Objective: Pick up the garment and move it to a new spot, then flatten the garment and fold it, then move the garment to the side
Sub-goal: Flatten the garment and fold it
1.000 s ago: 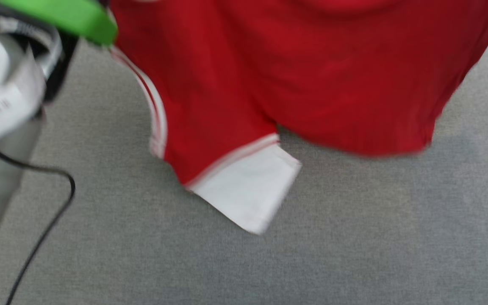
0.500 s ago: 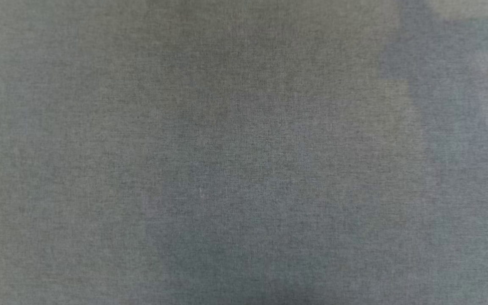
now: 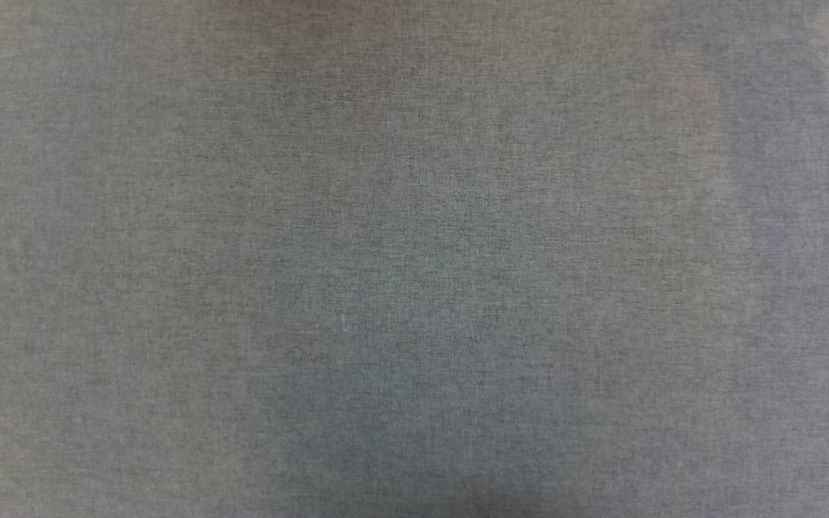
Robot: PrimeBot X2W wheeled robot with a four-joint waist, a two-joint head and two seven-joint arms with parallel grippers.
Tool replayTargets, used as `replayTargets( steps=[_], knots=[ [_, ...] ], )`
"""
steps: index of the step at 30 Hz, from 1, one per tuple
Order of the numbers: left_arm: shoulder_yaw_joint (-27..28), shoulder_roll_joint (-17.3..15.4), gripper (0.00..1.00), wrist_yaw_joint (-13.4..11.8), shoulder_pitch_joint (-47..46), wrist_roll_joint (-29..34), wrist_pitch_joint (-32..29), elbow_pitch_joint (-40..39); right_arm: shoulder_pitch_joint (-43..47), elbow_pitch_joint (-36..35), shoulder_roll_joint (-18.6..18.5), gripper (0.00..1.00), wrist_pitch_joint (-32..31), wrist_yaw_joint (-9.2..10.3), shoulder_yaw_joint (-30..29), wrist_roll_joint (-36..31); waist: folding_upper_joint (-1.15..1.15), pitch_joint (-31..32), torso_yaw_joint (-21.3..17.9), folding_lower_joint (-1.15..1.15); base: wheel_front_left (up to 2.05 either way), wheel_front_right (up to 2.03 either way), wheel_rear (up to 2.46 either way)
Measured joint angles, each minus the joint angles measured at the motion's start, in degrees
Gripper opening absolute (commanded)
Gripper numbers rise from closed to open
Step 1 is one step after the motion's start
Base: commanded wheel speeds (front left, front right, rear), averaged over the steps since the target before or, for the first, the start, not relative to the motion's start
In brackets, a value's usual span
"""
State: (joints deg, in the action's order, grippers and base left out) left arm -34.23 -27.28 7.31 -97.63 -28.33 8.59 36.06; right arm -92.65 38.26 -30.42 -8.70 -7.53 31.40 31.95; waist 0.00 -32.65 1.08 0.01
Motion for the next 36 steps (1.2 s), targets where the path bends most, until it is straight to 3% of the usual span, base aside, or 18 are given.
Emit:
replayTargets(
  steps=[6, 10, 21, 23, 26, 36],
  knots=[
    [-1.90, -0.90, 0.00, -0.02, 12.95, -2.13, 3.20, -0.11, 10.44, -0.40, -0.01, 0.00, 3.31, 0.00, 4.31, 4.20, 0.00, 2.29, 0.05, 0.00, 0.00, 0.00, 0.00],
    [-1.96, -1.87, 0.00, -1.41, 23.58, -3.52, 4.77, -2.45, 18.61, -0.77, -0.26, 0.00, 5.55, 0.00, 7.11, 6.89, 0.00, 4.91, 0.06, -0.01, 0.00, 0.00, 0.00],
    [-1.60, -6.00, 0.00, -10.77, 59.54, -8.08, 6.00, -18.06, 44.78, -6.35, -5.06, 0.00, 8.93, 0.00, 13.22, 13.41, 0.00, 15.13, 0.25, -0.01, 0.00, 0.00, 0.00],
    [-1.76, -7.01, 0.00, -14.32, 69.40, -10.49, 5.93, -22.83, 51.55, -7.35, -6.24, 0.00, 9.12, 0.00, 13.38, 14.24, 0.00, 18.11, 0.28, -0.01, 0.00, 0.00, 0.00],
    [-2.68, -7.45, 0.00, -16.80, 77.65, -12.02, 5.45, -26.77, 57.18, -8.33, -7.19, 0.00, 9.45, 0.00, 13.05, 14.50, 0.00, 20.69, 0.31, -0.01, 0.00, 0.00, 0.00],
    [-4.79, -7.91, 0.00, -21.61, 95.91, -17.47, 4.39, -32.04, 75.07, -13.12, -8.72, 0.00, 8.16, -0.01, 10.13, 15.40, 0.00, 28.18, 0.41, -0.02, 0.00, 0.00, 0.00]
  ],
)
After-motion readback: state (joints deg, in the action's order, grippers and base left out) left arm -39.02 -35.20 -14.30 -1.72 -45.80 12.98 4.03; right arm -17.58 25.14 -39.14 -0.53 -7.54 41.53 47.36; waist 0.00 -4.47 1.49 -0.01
